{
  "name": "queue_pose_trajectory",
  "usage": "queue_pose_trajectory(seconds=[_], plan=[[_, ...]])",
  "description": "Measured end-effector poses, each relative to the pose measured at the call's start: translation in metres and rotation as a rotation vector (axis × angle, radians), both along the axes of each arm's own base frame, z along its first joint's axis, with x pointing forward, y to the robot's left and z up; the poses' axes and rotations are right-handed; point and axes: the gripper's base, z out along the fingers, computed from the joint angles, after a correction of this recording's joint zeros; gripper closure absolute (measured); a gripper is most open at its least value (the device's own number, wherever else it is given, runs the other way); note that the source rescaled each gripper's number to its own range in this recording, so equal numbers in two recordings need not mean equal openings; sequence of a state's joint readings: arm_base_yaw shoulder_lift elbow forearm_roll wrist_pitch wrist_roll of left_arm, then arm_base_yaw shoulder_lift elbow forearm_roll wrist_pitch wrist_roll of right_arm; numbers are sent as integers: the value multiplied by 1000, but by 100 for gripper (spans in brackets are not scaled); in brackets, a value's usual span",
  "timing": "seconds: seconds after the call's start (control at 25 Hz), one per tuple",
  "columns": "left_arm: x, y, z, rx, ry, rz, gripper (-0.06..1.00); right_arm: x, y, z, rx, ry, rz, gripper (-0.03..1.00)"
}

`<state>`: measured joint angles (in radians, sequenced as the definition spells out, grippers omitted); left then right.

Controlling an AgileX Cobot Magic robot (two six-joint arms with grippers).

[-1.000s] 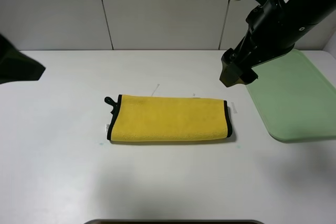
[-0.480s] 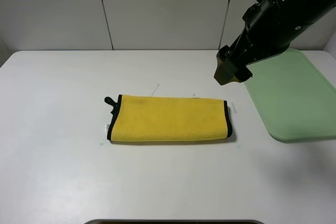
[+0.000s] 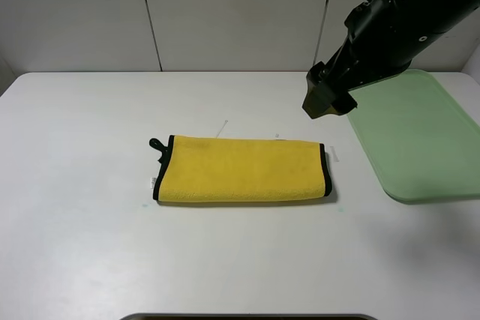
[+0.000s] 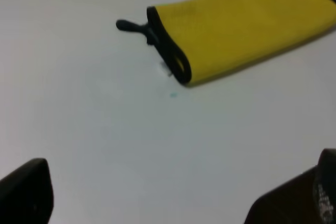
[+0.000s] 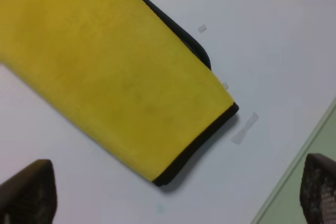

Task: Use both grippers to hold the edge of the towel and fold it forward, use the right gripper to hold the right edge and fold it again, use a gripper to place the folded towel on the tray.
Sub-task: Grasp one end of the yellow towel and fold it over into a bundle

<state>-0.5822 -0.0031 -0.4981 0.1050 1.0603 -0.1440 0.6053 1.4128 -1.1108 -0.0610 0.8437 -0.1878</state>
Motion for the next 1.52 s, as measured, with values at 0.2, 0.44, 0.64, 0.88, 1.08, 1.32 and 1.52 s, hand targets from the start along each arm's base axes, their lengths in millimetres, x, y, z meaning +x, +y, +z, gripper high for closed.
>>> queue_pose_trajectory(seconds=[0.2, 0.44, 0.64, 0.88, 1.08, 1.32, 1.52], plan=[[0, -1, -1, 7, 0, -15, -6, 0, 0, 0, 8, 5, -3, -3], [0, -1, -1, 7, 0, -15, -6, -1, 1, 0, 17, 12, -6, -3], [0, -1, -1, 7, 0, -15, -6, -2, 2, 0, 32, 22, -10, -3], [0, -2, -1, 6, -1, 51, -6, -3, 4, 0, 62, 42, -18, -3], [-2, -3, -1, 7, -1, 248, -6, -4, 7, 0, 105, 63, -30, -3], [-4, -5, -1, 7, 0, 458, -6, 1, 11, -7, 132, 97, -104, -3], [-4, -7, -1, 7, 0, 578, -6, 12, 18, -31, 133, 184, -217, -3]])
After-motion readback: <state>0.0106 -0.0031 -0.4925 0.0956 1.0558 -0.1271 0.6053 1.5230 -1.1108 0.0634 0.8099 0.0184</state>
